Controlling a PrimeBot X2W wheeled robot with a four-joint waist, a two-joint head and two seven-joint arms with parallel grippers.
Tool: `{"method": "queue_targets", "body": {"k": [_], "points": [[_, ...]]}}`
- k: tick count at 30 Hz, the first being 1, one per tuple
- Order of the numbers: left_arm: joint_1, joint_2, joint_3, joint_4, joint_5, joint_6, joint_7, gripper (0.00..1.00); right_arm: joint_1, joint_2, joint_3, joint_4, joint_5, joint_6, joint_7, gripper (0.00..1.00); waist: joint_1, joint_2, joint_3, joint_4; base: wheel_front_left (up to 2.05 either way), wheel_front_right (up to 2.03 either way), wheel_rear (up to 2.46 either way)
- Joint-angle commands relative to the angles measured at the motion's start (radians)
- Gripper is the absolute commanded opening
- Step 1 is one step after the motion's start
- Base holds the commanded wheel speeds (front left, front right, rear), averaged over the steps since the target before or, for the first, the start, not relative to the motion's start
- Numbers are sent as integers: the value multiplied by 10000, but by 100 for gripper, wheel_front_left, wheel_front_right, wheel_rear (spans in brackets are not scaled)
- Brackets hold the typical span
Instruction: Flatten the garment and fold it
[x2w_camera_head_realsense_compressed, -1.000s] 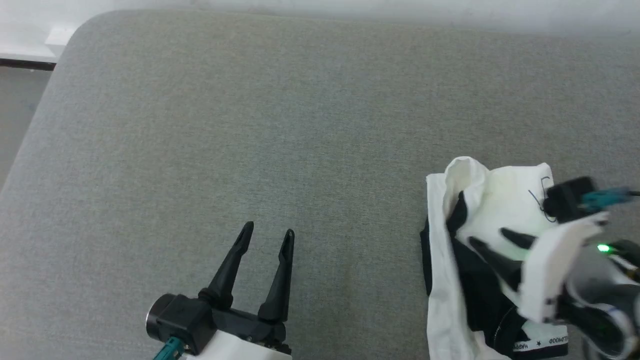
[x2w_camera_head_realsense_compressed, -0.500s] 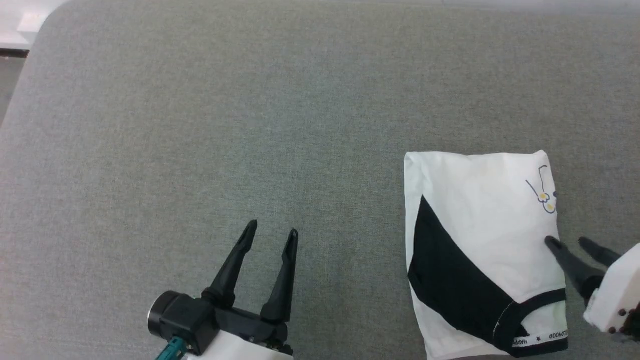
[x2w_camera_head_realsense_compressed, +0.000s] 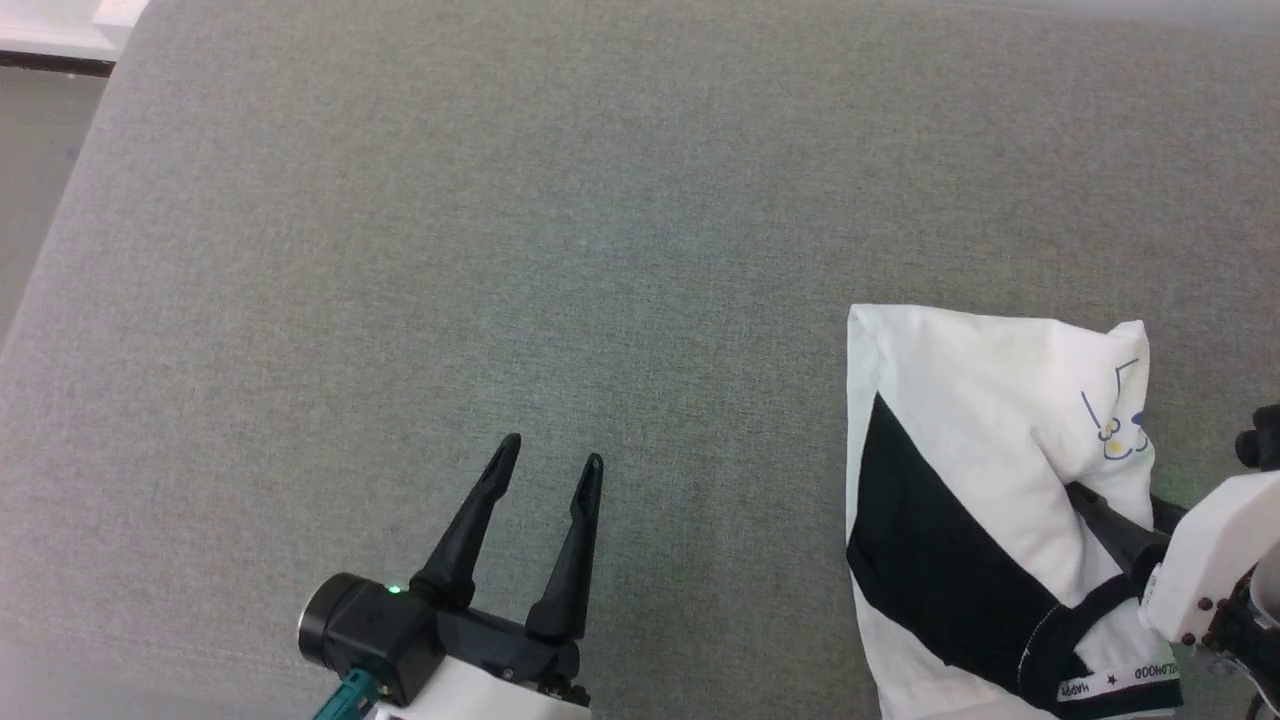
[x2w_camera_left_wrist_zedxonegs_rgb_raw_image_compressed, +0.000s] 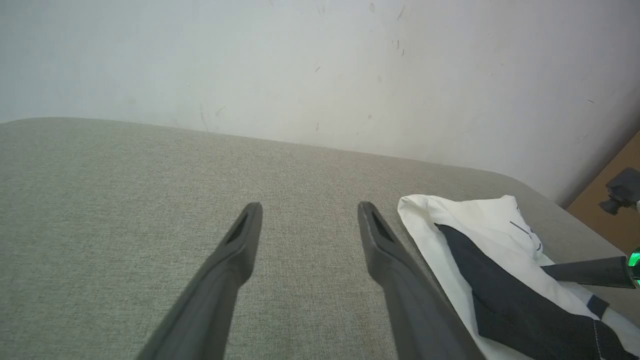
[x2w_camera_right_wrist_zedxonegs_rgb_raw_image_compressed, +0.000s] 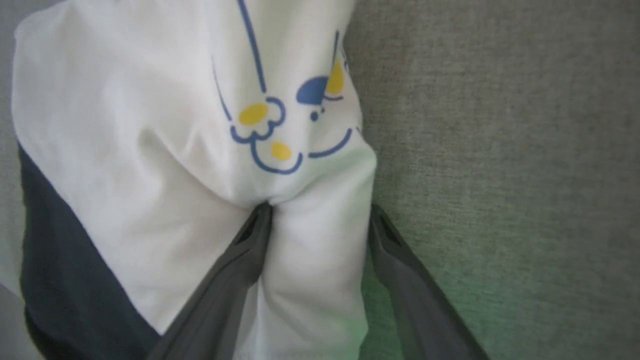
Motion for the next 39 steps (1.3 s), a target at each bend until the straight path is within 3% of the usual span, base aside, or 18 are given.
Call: {"method": "queue_targets", "body": {"k": [1,2,12,19,30,39], "points": [[-98,55,-22,-41,58,0,1,100,-36,89,155,251,50,-9,98,9,0,0,11,10,0,0,0],[-102,55,-30,-46,51,7,9,100,-72,95,171,344,21,-9,92,0,0,0,9,12,0,0,0],[-242,106,-101,-125,92,92,55,100,-815,-184,588,461,-125,-9,-705,0,0,0,-167,-524,0,0,0],[-495,163,-119,-297,151,159,162,100,-1767,-880,725,531,-270,-9,-616,0,0,0,-16,-1271,0,0,0],[-1165,216,-117,-636,434,386,385,100,-3508,-2589,1237,919,-626,-9,-551,0,0,0,833,-2530,0,0,0],[-2102,384,-298,-961,880,365,818,100,-4744,-4449,1676,1385,-1244,-9,-1214,0,0,0,2016,-3259,0,0,0]]}}
